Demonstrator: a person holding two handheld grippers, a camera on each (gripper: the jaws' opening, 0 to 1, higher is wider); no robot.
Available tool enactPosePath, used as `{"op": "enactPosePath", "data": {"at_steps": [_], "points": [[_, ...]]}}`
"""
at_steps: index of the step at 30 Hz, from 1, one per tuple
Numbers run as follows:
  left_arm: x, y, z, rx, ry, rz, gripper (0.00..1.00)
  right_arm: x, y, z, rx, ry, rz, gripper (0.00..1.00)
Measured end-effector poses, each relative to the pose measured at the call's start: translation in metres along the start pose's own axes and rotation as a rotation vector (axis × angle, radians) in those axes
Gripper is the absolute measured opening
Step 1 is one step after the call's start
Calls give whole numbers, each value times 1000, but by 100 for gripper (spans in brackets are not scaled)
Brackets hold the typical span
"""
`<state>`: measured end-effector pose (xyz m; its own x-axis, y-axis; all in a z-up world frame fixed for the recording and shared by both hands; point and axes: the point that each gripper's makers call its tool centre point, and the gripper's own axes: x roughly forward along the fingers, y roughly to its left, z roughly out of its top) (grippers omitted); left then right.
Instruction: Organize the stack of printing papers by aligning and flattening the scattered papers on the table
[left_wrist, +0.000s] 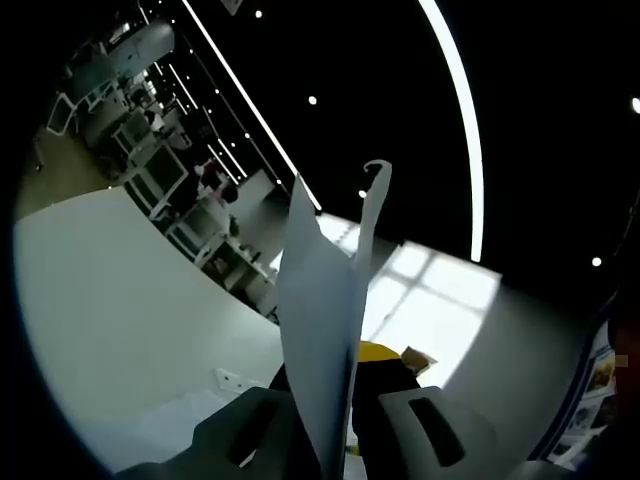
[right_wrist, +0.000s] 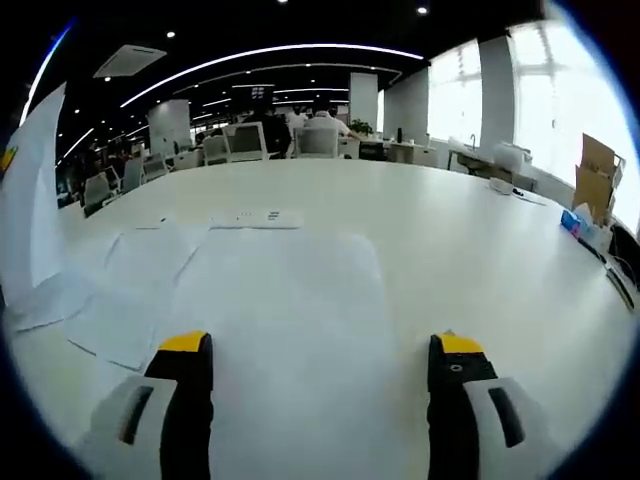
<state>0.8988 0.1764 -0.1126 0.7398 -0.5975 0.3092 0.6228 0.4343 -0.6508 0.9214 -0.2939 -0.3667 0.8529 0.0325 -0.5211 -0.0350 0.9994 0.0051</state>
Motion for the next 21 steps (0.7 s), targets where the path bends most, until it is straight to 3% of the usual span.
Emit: {"op": "enactPosePath", "data": {"at_steps": [3,21], "points": [[0,1,0,0,0,1,6,-1,1,2,-9,-12,21,69],[-1,-4,-5,2,0,0,6,-8,-1,4,-13,-13,20,65]]}}
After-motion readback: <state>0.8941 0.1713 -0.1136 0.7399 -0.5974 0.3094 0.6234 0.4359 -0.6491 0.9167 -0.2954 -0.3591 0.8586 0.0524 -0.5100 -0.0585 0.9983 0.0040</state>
